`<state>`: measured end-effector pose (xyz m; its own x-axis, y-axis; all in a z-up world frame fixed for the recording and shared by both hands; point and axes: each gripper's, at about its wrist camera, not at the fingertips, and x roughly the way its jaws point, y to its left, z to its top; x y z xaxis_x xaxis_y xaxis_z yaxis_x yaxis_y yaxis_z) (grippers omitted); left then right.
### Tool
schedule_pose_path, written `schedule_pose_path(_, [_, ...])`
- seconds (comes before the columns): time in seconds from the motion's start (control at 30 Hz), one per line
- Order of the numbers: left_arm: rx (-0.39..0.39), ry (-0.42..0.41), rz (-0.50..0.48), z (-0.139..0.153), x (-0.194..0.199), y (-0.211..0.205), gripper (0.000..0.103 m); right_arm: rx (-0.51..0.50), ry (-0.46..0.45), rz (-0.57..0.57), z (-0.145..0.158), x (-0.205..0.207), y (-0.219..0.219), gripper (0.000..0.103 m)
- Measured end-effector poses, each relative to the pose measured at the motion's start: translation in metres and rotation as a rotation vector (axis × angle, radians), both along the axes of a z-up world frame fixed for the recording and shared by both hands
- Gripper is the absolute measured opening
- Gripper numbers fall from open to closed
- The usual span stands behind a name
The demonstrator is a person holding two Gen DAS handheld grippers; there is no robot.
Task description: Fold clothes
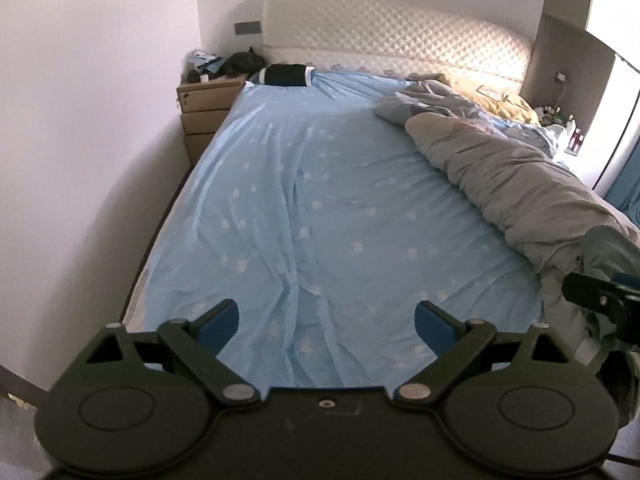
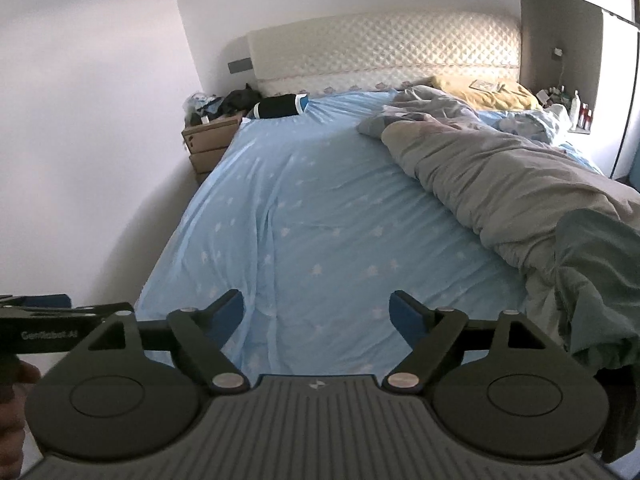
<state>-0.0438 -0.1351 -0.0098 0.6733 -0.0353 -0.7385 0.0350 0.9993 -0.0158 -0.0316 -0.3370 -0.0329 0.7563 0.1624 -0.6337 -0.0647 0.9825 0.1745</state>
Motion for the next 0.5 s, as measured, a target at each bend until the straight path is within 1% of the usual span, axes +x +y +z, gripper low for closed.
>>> schedule_pose_path(0.1, [0.013, 0.000, 0.016, 0.001, -0.001, 0.000, 0.096, 0.002, 0.005, -0.010, -0.002, 0.002, -0.001, 0.087])
schedule_pose_path(0.2, [0.013, -0.011, 0.011, 0.005, -0.003, -0.003, 0.096, 0.004, 0.023, -0.017, -0.005, -0.002, 0.003, 0.091])
schedule_pose_path(0.27, [0.018, -0.019, 0.004, 0.008, -0.004, -0.004, 0.096, 0.014, 0.039, -0.014, -0.008, 0.000, 0.004, 0.099])
schedule_pose_path(0.5, [0.034, -0.009, -0.017, 0.001, 0.000, -0.008, 0.097, 0.017, 0.060, -0.038, -0.014, 0.000, 0.009, 0.101])
